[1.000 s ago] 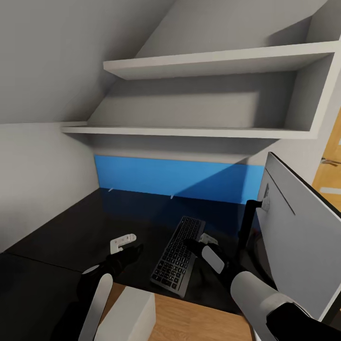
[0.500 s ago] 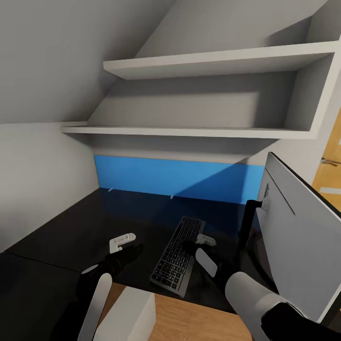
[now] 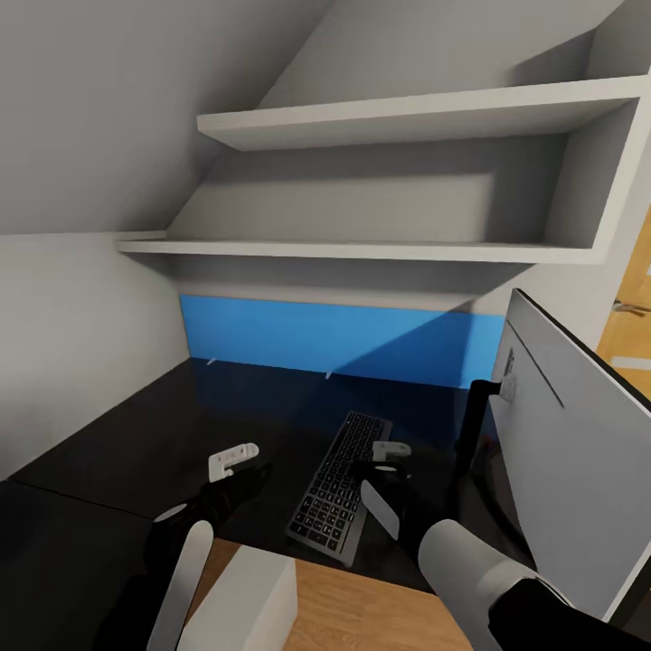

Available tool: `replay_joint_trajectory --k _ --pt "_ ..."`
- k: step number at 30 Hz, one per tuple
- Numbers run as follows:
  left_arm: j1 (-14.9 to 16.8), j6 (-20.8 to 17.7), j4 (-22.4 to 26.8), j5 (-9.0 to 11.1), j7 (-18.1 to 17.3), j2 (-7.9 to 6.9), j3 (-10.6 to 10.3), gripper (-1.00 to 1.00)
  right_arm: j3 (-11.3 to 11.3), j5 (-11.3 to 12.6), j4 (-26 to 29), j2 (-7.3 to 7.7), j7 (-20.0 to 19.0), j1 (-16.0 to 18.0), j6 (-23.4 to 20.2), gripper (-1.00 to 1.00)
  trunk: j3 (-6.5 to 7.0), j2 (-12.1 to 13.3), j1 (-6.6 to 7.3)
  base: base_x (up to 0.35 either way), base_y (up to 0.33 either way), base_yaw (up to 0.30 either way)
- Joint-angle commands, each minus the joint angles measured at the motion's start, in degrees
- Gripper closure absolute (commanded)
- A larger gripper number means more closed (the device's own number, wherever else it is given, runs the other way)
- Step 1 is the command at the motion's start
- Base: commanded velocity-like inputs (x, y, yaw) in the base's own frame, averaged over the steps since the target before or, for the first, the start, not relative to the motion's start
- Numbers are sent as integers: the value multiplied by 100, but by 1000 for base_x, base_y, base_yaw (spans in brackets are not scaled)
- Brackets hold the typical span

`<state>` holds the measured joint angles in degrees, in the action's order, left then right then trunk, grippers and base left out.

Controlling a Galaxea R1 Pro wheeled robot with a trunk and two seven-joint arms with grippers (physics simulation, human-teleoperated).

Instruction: In the bedroom, organize the workspace by keeping the computer under the desk, ensuring the monitor is on the desk, placing the keyboard on the desk next to the monitor, placing the mouse on the desk next to the keyboard, moving the folder from the swivel chair onto the desk next to the mouse, stacking the notebook on top of the folder with the pen on top of the notebook, and positioning the swivel chair next to the desk.

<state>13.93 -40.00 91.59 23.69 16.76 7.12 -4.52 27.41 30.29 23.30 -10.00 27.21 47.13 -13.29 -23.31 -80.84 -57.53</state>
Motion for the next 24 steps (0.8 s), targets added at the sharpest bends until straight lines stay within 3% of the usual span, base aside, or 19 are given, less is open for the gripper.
replay_joint_trajectory --k 1,13,19,24 --pt "4 -17 7 63 54 0 -1 -100 51 5 6 0 39 6 -34 -100 -25 -46 -23 0 0 0" --pt "4 -17 8 60 55 0 -6 -100 172 3 13 0 35 6 -37 -100 -241 -527 -286 0 0 0" --pt "4 -17 8 59 55 0 -13 -100 177 34 166 0 38 6 -26 -100 -241 -527 -286 0 0 5" --pt "4 -17 8 58 55 0 -13 -100 177 45 204 0 43 6 -24 -100 -241 -527 -286 0 0 181"
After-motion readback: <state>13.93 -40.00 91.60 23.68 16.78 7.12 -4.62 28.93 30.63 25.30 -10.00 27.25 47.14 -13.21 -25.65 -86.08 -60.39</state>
